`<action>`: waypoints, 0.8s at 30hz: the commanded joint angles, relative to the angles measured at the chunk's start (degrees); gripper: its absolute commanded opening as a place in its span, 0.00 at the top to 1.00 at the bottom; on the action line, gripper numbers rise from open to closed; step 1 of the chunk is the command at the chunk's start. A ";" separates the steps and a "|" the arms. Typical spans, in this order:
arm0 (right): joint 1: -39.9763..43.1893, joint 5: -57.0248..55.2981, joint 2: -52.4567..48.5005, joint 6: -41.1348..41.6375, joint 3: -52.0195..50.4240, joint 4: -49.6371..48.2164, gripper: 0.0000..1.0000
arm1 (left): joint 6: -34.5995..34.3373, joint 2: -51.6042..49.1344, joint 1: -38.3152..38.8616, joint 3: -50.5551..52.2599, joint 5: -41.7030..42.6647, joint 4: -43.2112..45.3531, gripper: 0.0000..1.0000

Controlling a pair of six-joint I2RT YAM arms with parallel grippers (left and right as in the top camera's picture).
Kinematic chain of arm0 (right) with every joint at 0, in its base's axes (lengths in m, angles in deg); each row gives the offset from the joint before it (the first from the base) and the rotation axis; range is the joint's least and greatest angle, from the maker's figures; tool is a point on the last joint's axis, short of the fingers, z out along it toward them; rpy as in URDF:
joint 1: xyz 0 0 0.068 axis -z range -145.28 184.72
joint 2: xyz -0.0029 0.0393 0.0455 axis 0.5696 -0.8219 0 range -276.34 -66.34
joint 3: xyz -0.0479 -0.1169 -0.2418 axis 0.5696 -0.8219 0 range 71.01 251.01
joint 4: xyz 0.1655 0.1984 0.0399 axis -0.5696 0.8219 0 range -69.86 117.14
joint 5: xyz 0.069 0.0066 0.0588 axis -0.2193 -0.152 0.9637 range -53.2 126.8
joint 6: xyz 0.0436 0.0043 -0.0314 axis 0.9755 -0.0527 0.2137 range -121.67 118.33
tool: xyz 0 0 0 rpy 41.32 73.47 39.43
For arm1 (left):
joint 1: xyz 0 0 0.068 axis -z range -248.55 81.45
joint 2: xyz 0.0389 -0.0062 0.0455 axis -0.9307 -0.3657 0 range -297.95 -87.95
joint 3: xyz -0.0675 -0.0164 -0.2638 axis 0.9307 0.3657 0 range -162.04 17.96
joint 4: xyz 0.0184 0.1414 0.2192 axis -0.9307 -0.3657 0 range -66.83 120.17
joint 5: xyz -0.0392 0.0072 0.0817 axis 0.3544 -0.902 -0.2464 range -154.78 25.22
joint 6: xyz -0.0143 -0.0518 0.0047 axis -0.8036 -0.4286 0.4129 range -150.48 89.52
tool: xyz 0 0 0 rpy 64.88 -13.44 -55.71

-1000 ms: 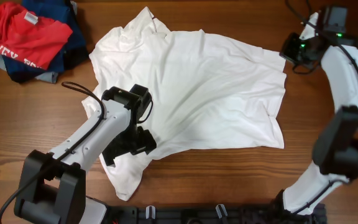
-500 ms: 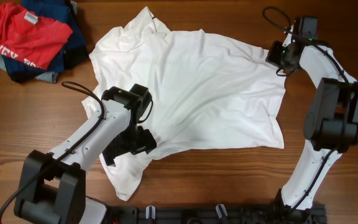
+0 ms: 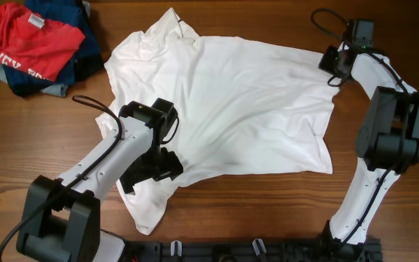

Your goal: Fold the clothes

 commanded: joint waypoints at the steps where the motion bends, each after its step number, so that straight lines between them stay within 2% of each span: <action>1: 4.83 -6.60 -5.66 0.09 -1.14 -1.14 0.96 | 0.74 0.96 0.35 0.37 0.66 1.36 0.00; 5: 7.87 -6.62 -5.97 0.52 0.37 -3.39 0.96 | 2.23 0.96 2.49 0.37 0.48 3.82 0.00; 8: 9.81 -6.58 -5.95 0.46 6.16 2.54 0.93 | 2.21 0.96 5.40 0.37 0.44 5.18 0.00; 9: 10.10 -6.60 -5.92 0.26 8.94 5.51 0.86 | 2.21 0.96 6.16 0.37 0.44 5.68 0.00; 11: 10.43 -6.62 -5.68 0.11 16.94 13.07 0.66 | 2.21 0.96 7.56 0.37 0.46 6.80 0.00; 13: 10.40 -6.58 -4.94 1.07 24.68 20.33 0.54 | 2.21 0.96 7.87 0.37 0.48 6.99 0.00; 14: 10.40 -6.56 -4.20 2.84 28.85 24.94 0.52 | 2.21 0.96 7.87 0.37 0.50 6.82 0.00; 16: 10.34 -4.98 -2.51 6.19 34.71 31.76 0.55 | 2.21 0.96 7.87 0.37 0.48 6.47 0.00; 19: 10.34 0.98 1.68 8.22 40.37 39.56 0.68 | 2.23 0.96 7.85 0.09 -0.09 6.49 0.00; 24: 9.75 10.58 16.85 8.17 40.76 52.35 0.70 | 2.25 1.77 7.87 -5.31 -3.93 4.74 0.00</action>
